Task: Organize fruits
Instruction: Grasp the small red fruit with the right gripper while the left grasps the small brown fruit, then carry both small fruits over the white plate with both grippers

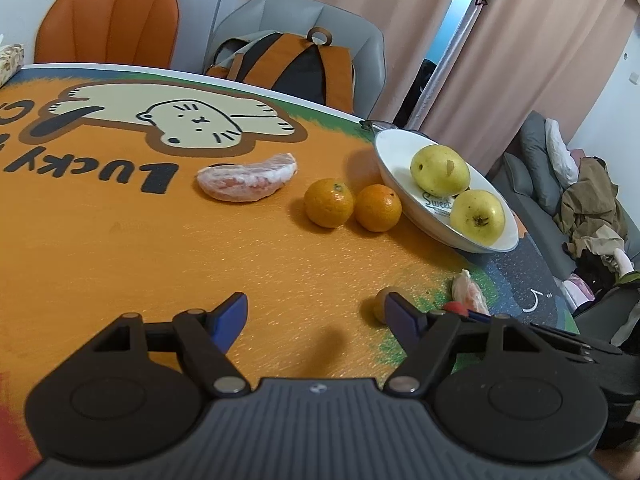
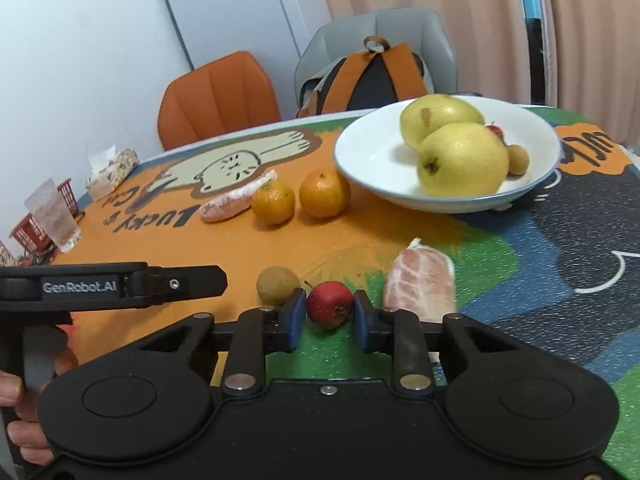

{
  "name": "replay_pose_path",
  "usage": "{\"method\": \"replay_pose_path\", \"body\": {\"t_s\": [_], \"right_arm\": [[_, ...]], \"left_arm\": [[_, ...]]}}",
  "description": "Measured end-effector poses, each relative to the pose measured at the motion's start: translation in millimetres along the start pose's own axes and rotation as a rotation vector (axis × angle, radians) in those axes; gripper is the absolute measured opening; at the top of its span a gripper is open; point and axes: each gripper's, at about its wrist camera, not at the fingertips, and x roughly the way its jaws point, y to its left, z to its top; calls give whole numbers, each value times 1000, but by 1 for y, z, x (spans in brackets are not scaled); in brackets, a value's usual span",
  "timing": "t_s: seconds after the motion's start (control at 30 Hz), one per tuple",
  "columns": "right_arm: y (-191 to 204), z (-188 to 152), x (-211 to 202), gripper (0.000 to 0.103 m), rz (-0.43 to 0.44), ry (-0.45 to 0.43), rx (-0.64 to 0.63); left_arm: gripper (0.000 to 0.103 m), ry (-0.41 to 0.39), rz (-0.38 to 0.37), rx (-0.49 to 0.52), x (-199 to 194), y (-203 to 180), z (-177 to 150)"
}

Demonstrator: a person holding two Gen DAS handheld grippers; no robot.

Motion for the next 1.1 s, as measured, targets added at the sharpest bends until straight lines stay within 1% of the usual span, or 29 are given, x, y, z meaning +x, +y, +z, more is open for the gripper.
{"method": "replay_pose_path", "body": {"t_s": [0.2,0.4,0.6,0.83,0.93,0.97,1.0,1.03,1.1], "right_arm": [[-6,5,-14,27,-2,-35,1],[-14,7,-20,27,-16,-50,18],[-20,7,-25,27,-26,-60,27],[-24,5,-29,27,-32,-63,34],[-25,4,-29,27,-31,-63,37],[-26,3,-29,27,-31,-63,39],[-26,3,-30,27,-31,-64,40],[-26,3,-31,27,-31,-64,41],[-27,3,-32,27,-32,-68,43]], "left_arm": [[74,-3,-13,18,3,-12,0],[67,-6,-30,24,7,-24,1],[64,6,-48,42,15,-37,-1],[58,13,-25,67,24,-46,-6],[47,14,-24,77,25,-50,-7],[39,16,-16,84,26,-51,-8],[27,16,-5,95,26,-53,-8],[24,21,-3,102,26,-54,-8],[24,23,-9,106,25,-56,-8]]}}
